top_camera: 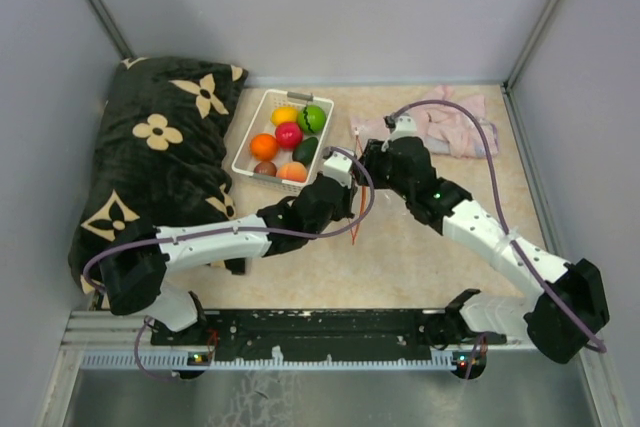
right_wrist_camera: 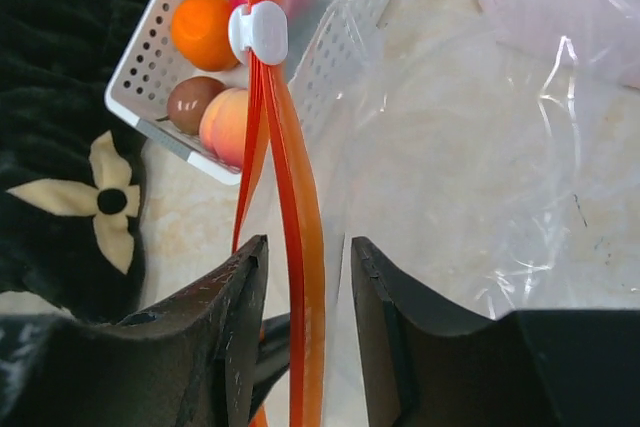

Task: Place the food in the zip-top bag and seal the zipper
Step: Open the zipper of the food storage bag.

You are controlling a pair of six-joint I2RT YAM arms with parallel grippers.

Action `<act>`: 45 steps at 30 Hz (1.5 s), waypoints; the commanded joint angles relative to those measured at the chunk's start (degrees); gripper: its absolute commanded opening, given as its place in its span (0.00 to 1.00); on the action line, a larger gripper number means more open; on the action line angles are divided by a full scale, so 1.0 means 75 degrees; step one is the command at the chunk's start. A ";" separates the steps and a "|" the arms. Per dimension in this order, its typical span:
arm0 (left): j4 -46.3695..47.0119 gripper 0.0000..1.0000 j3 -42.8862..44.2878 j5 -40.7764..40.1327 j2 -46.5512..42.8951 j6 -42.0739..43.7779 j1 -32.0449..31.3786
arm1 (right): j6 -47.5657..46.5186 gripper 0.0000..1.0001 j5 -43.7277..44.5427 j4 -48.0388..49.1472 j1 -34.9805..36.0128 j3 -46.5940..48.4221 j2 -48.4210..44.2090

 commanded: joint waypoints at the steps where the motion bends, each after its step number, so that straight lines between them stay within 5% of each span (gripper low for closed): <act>1: -0.0101 0.00 0.0263 -0.0624 -0.0074 0.0379 -0.0166 | -0.0048 0.40 0.0739 -0.0481 0.0115 0.0525 0.0262; 18: 0.0115 0.00 0.0104 -0.1141 -0.0241 0.0529 -0.0213 | -0.0438 0.37 0.2718 -0.1223 0.0123 0.0340 0.0003; 27: 0.0051 0.00 0.0274 -0.1109 -0.0083 0.0048 -0.0206 | -0.0332 0.36 0.2150 -0.0695 0.0184 0.0165 0.0290; 45: -0.1123 0.00 0.0893 -0.1256 0.0256 -0.2027 -0.0120 | 0.0048 0.44 0.2813 -0.0361 0.1041 -0.0536 0.0046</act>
